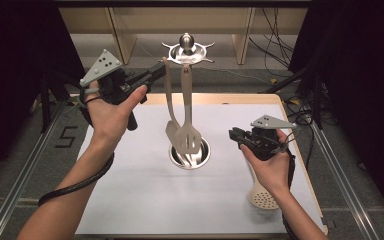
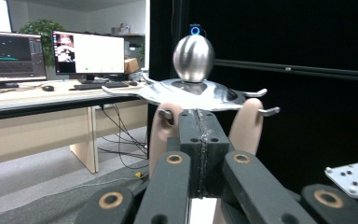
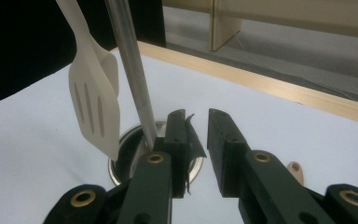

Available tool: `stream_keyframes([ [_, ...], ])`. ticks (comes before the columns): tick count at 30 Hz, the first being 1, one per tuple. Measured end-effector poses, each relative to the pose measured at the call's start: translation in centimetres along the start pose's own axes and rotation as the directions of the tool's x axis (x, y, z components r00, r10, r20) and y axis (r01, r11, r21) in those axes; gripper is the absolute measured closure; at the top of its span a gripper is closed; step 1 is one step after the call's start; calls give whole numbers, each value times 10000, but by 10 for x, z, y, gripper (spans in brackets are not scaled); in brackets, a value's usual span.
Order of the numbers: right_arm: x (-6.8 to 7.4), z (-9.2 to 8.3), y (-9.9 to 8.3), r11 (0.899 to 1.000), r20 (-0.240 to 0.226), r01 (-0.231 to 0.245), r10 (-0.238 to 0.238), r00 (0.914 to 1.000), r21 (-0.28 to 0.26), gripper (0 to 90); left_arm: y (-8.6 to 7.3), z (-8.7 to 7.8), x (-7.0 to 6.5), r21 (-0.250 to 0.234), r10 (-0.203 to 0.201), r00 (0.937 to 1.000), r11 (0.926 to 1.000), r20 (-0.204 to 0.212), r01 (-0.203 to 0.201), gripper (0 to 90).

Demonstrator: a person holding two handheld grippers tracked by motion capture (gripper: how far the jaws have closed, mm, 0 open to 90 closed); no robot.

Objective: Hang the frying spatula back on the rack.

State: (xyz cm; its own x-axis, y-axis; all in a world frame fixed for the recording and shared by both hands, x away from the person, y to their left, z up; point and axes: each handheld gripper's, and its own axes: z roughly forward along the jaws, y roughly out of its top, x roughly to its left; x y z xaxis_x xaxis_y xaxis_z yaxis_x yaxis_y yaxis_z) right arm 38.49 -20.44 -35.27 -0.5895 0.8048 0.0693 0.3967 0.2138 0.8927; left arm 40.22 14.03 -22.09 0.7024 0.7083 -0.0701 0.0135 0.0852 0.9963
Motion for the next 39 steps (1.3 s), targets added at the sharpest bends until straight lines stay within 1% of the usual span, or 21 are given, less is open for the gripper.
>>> stream_keyframes([
  [1,1,0,0,9999,-55,-152,152,9999,25,783,0,1,1,8,-25,10000,10000,-48,25,895],
  [5,1,-1,1,9998,-95,-162,163,9998,113,781,0,2,4,-16,-78,9999,10000,-105,78,895],
  [6,1,-1,1,9999,-96,-132,133,9999,101,780,0,2,4,-4,-12,9999,10000,-119,12,895],
  [9,1,-1,1,9999,-117,-145,146,9998,49,780,1,3,3,-13,-27,9999,10000,-121,27,895],
  [15,1,-1,1,9998,-142,-177,178,9997,40,780,4,4,4,73,41,9996,10000,-287,-39,895],
  [17,0,-1,1,10000,-31,-78,78,10000,0,780,5,5,6,87,54,9993,9999,-382,-50,895],
  [21,-1,-2,1,10000,11,-58,58,10000,27,780,7,8,12,181,89,9986,9998,-518,-80,895],
  [23,0,-2,1,9996,-100,-236,238,9997,148,780,8,9,14,225,87,9983,9997,-576,-75,895],
  [25,0,-2,1,9996,-92,-226,227,9997,150,780,8,11,17,266,106,9980,9996,-616,-90,895],
  [26,0,-2,1,9998,-85,-139,140,9999,127,780,8,12,18,261,69,9980,9996,-626,-53,896],
  [27,0,-1,1,9996,-37,-269,269,9996,-8,780,9,13,20,286,83,9978,9996,-651,-65,895],
  [28,1,0,1,9996,16,-262,263,9997,-121,780,10,14,22,357,159,9976,9993,-681,-135,896],
  [31,-2,-1,1,9998,144,19,-16,9999,-199,779,11,18,25,405,128,9975,9991,-689,-101,895],
  [32,-2,-2,2,10000,140,28,-28,9999,-9,779,11,18,27,452,185,9973,9989,-704,-154,895],
  [33,-2,-1,1,10000,90,17,-16,10000,-91,778,12,19,28,466,214,9974,9987,-692,-182,895],
  [34,-2,-2,1,10000,99,-19,19,9999,52,779,12,20,29,502,204,9975,9986,-672,-170,895],
  [35,-1,-2,1,9995,27,-239,239,9997,218,778,12,21,30,527,220,9975,9984,-665,-185,895],
  [36,-4,0,0,10000,48,-5,5,10000,37,778,13,23,31,536,198,9976,9984,-658,-162,895],
  [37,-4,0,0,9999,-39,-66,66,10000,150,778,13,24,32,578,164,9978,9982,-646,-126,895],
  [38,-5,-1,0,9997,115,-131,129,9999,185,778,14,24,33,628,226,9975,9979,-672,-184,895],
  [39,-4,-1,0,9994,118,-235,232,9997,236,778,14,25,34,670,283,9973,9975,-677,-238,896],
])
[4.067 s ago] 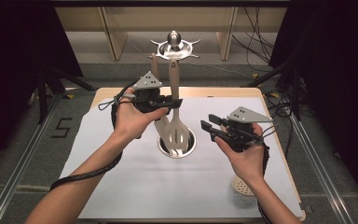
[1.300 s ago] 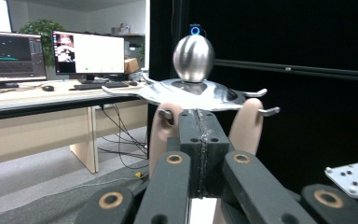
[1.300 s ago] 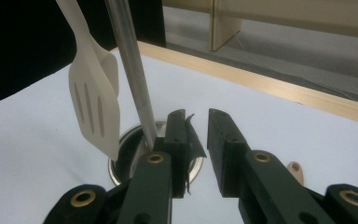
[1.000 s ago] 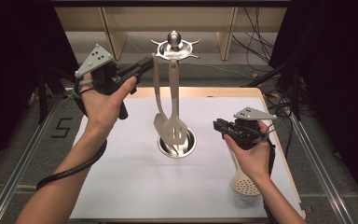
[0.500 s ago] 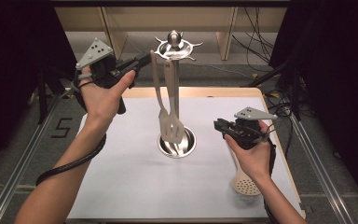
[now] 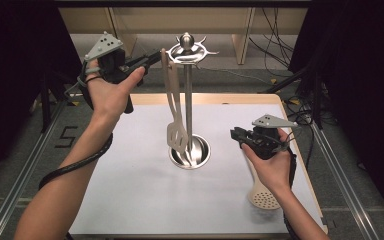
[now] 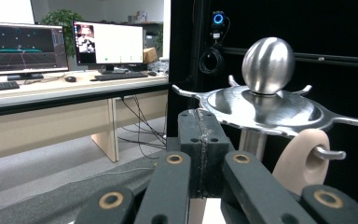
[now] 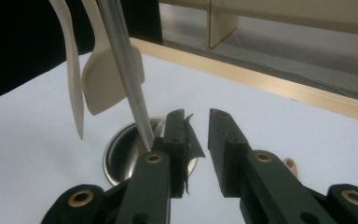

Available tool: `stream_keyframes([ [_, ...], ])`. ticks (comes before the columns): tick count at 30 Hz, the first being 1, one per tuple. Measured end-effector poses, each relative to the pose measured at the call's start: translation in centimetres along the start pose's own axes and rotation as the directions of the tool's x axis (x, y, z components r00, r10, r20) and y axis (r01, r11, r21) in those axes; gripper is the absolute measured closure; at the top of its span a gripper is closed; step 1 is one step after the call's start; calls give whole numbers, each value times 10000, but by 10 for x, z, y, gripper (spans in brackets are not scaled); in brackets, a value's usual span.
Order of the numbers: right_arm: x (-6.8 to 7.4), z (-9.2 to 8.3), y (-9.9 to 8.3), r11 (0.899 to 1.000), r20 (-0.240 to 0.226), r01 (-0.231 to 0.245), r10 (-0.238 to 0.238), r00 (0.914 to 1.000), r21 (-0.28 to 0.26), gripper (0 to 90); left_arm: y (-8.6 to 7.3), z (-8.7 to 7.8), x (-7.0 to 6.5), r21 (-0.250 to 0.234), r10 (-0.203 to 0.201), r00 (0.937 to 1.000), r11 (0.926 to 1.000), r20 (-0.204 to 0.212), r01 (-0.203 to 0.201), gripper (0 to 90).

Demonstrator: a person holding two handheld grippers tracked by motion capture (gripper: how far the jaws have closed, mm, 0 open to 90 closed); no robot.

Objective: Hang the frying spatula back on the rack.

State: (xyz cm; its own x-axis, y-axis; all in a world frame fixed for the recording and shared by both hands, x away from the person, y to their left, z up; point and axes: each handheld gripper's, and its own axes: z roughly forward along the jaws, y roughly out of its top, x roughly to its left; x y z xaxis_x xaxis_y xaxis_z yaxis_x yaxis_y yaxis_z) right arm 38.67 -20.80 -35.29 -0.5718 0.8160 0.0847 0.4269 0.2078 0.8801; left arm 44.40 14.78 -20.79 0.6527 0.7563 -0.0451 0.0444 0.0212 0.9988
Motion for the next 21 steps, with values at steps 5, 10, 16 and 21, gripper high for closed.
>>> stream_keyframes([
  [5,-2,1,0,9999,10,170,-170,9999,28,778,2,5,1,185,-126,9999,9997,10,126,895],
  [10,-2,1,-1,9999,82,-57,56,10000,91,778,3,10,5,192,123,9999,9997,-8,-123,896],
  [16,-3,2,-1,9997,-18,-222,223,9998,83,777,5,14,8,294,87,10000,9995,31,-88,896],
  [21,-4,1,-1,9998,136,-167,166,9998,130,777,6,17,9,421,163,9999,9990,2,-163,896],
])
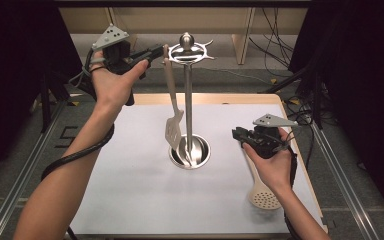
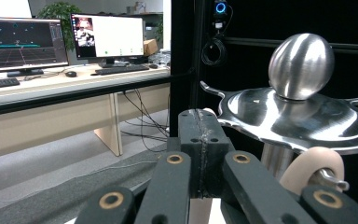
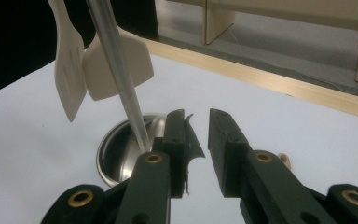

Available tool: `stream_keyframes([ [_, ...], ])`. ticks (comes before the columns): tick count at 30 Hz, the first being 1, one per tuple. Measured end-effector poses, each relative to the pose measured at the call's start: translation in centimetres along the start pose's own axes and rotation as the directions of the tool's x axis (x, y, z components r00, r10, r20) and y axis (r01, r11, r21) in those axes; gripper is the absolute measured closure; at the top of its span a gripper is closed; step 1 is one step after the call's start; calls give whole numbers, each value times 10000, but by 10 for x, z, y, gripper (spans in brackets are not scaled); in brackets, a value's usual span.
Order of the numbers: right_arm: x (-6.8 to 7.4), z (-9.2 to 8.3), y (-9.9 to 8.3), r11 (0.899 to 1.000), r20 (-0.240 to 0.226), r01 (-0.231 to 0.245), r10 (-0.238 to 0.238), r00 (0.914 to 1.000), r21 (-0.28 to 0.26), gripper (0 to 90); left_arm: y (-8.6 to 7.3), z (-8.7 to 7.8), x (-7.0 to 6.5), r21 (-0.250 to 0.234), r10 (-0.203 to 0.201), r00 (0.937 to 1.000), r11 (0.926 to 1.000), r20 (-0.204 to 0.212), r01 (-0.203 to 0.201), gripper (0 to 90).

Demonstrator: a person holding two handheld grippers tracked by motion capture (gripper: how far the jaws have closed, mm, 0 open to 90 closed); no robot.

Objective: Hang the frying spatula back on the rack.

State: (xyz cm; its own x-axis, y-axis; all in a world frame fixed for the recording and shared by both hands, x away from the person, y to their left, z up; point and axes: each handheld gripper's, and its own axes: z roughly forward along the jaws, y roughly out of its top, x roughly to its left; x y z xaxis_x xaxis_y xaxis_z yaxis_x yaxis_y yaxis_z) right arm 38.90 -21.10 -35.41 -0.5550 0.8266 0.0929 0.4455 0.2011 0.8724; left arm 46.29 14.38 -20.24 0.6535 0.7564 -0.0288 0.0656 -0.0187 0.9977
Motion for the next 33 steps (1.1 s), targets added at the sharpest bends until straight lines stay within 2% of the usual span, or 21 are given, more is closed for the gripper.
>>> stream_keyframes([
  [1,1,0,0,9999,-66,-153,153,9999,63,777,0,1,0,-7,20,10000,10000,22,-20,896],
  [4,-3,-1,0,9999,35,30,-31,10000,142,775,0,2,1,19,-9,10000,10000,39,9,896],
  [7,-3,0,-1,9998,30,-152,152,9999,135,771,0,1,2,-44,-65,9999,10000,80,65,896],
  [9,-6,1,-1,9994,210,322,-319,9993,-132,770,1,-4,3,-322,-105,9999,9994,26,106,894],
  [10,-4,1,-2,10000,163,-63,63,9998,-26,770,1,-7,3,-445,-116,9999,9989,16,116,894],
  [11,-7,1,-1,9998,173,215,-214,9996,-51,770,1,-9,3,-497,-81,10000,9987,16,82,893],
  [12,-6,1,-1,9999,159,-78,76,9998,99,769,1,-12,3,-539,-96,9999,9985,50,98,887],
  [14,-8,2,-1,9999,183,-9,6,9998,143,768,-1,-20,2,-604,-86,9999,9981,70,90,857],
  [15,-7,1,-1,9992,208,-326,320,9993,252,768,-2,-24,2,-601,-81,9999,9982,60,85,837],
  [17,-8,2,-2,9994,264,-186,178,9995,287,766,-6,-31,3,-647,-98,9999,9979,60,102,797],
  [19,-8,2,-2,9983,398,-434,418,9983,402,761,-10,-41,3,-757,-188,9998,9969,60,192,745],
  [21,-12,3,-1,9954,382,-235,200,9991,929,752,-15,-50,2,-916,-236,9997,9955,3,235,673],
  [22,-14,7,-3,9967,325,-129,103,9994,807,751,-20,-56,2,-989,-263,9996,9948,-34,258,642],
  [25,-16,6,-2,9840,544,-451,363,9979,1723,748,-32,-68,1,-1016,-361,9993,9942,-81,351,568],
  [26,-17,9,-4,9863,607,-593,504,9969,1542,743,-35,-71,0,-966,-341,9994,9948,-101,330,547],
  [27,-18,8,-4,9799,527,-641,551,9971,1891,740,-39,-74,0,-910,-339,9994,9953,-36,335,534],
  [28,-21,8,-4,9770,542,-425,318,9980,2088,740,-44,-77,1,-859,-514,9986,9949,123,522,530],
  [29,-21,8,-5,9739,501,-635,538,9973,2179,739,-47,-79,1,-861,-660,9976,9940,183,674,520],
  [30,-19,7,-5,9648,771,-990,825,9936,2438,738,-50,-81,1,-853,-704,9974,9938,164,715,507],
  [32,-22,8,-6,9635,729,-960,801,9941,2499,736,-56,-86,1,-763,-665,9978,9948,78,669,468],
  [33,-24,9,-7,9666,735,-732,567,9957,2455,733,-57,-86,1,-760,-758,9971,9942,34,759,451],
])
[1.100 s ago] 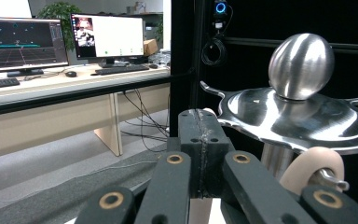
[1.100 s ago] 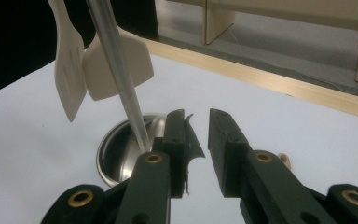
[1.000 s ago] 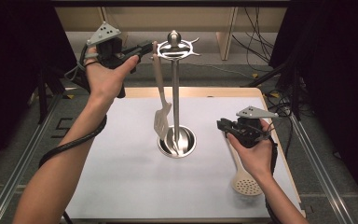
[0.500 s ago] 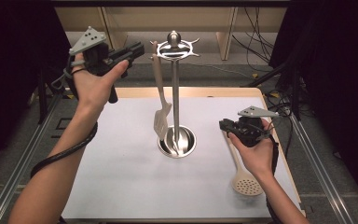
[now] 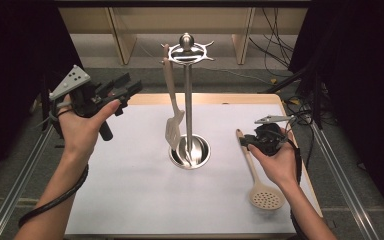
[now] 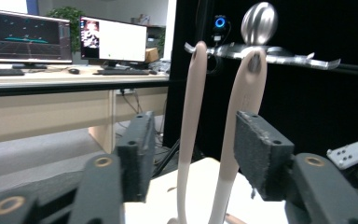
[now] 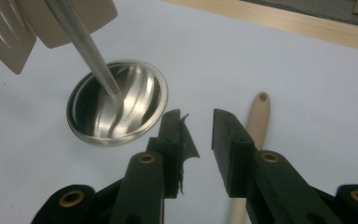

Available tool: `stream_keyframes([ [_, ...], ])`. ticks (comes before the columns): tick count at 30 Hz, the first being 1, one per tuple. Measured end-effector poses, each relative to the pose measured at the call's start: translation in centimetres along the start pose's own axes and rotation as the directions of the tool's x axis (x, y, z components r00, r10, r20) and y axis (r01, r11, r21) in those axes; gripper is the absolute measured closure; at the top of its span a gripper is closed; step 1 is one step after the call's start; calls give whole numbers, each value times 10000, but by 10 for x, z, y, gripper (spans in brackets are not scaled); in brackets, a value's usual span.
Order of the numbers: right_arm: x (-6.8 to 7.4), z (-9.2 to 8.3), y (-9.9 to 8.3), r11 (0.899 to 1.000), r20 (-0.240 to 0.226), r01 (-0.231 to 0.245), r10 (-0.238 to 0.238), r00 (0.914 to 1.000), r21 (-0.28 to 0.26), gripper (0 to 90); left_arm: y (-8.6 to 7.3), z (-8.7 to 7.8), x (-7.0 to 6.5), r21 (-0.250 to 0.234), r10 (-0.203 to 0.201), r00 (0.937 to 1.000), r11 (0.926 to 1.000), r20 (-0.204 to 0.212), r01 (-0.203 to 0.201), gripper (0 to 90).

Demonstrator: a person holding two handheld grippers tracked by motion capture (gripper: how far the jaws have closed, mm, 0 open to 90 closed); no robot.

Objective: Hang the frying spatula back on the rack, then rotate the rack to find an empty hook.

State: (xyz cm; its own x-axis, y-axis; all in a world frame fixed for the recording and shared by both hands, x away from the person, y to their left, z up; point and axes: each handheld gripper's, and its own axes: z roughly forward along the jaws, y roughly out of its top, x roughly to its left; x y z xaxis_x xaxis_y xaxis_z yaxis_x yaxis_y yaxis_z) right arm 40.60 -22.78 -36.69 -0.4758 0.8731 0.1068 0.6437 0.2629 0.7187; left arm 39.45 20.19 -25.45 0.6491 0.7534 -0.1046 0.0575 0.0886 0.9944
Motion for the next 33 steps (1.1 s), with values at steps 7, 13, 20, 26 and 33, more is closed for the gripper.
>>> stream_keyframes([
  [7,-8,1,-1,9992,-125,-119,124,9998,369,720,-13,-9,0,231,-174,9996,9996,-205,178,408],
  [13,-10,3,0,9949,137,-380,369,9992,930,719,-14,-15,-1,288,-135,9997,9995,-227,142,421],
  [20,-12,10,-1,9826,288,-799,761,9967,1677,727,-20,-14,-1,638,-66,9997,9979,-238,81,477],
  [26,-21,18,-5,9676,409,-648,565,9976,2441,731,-24,-10,-2,772,-81,9997,9970,-230,98,486],
  [33,-27,22,-10,9291,810,-1040,802,9935,3550,727,-31,-4,-2,1036,-67,9999,9946,-76,75,489],
])
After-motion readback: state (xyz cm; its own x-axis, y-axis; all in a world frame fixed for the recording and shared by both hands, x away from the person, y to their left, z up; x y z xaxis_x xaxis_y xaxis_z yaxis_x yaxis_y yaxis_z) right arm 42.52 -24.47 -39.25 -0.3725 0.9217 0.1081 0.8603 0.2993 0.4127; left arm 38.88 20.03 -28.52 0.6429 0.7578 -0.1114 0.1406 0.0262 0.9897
